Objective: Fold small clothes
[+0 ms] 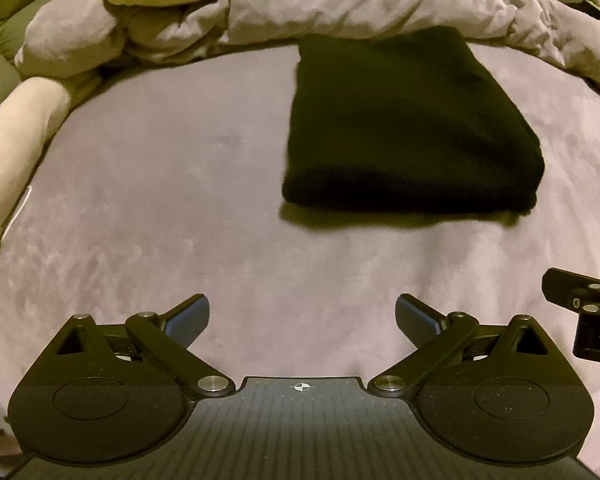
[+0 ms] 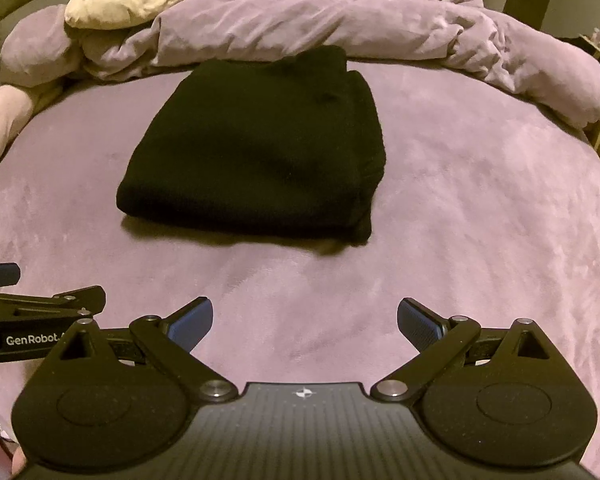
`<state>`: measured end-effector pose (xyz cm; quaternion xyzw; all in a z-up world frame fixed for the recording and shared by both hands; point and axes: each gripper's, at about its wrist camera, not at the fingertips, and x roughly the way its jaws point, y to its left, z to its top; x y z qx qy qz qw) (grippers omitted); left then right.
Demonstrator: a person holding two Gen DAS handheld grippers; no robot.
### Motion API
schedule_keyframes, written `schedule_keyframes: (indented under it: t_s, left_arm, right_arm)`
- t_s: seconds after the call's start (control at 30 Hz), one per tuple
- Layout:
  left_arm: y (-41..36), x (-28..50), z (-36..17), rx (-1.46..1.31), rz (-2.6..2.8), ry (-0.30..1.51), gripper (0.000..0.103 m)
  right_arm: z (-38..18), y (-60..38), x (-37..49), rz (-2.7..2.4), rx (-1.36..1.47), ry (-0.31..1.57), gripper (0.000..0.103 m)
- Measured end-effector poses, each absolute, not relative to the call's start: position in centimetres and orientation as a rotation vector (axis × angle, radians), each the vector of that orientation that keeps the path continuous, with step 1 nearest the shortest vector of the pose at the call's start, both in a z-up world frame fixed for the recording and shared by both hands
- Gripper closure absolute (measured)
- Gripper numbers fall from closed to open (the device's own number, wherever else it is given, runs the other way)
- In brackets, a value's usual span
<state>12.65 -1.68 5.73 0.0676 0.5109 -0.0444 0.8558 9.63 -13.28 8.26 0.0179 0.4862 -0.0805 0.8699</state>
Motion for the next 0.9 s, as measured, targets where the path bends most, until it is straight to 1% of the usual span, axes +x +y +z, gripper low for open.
schedule_keyframes:
  t_s: [0.9]
  left_arm:
    - [-2.67, 13.05, 5.29, 0.143, -0.099, 1.103, 0.001]
  right_arm:
    - [7.84, -14.29, 9.81, -0.189, 0.054, 1.050, 0.004]
